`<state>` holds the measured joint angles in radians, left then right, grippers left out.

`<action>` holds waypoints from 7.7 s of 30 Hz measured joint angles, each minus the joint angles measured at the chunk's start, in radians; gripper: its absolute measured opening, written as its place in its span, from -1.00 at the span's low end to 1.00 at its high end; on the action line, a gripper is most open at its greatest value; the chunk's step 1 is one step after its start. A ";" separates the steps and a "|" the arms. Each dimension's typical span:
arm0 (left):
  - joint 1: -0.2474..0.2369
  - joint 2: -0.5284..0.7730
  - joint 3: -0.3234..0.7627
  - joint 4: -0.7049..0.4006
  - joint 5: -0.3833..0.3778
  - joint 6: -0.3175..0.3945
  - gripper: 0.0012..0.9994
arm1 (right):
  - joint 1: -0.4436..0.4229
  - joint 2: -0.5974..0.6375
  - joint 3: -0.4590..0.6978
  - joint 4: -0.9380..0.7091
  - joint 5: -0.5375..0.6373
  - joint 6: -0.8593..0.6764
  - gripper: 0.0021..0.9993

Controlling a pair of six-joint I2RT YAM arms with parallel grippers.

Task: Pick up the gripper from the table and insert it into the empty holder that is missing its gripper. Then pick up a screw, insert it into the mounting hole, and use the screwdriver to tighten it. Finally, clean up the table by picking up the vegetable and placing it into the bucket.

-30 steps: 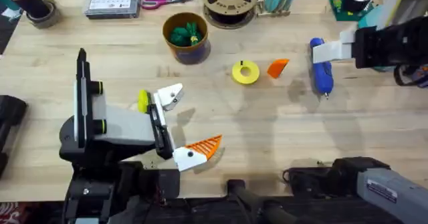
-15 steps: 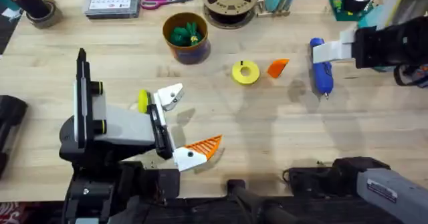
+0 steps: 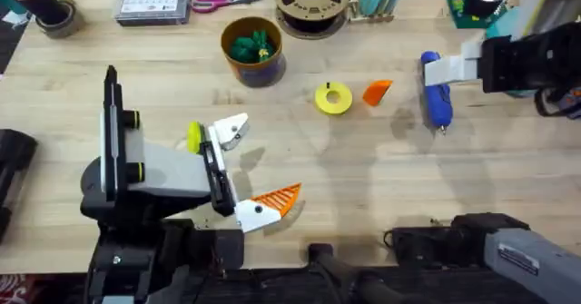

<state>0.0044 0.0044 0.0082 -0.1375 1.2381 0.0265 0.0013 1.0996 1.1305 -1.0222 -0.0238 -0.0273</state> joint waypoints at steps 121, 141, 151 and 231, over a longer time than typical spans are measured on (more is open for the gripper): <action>0.000 0.000 0.000 0.000 0.000 0.000 0.97 | 0.195 0.631 0.212 0.025 -0.030 -0.361 0.36; 0.000 0.000 0.000 0.000 0.000 0.000 0.97 | 0.217 0.656 0.213 0.032 -0.022 -0.340 -0.98; 0.000 0.000 0.000 0.000 0.000 0.000 0.97 | 0.217 0.654 0.375 -0.149 -0.022 -0.271 -0.99; 0.000 0.000 0.000 0.000 0.001 0.000 0.97 | 0.206 0.642 -0.369 2.309 -1.497 1.419 -0.99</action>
<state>0.0044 0.0048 0.0082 -0.1379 1.2388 0.0269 0.2073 1.7412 0.7612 1.2865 -1.5204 1.3922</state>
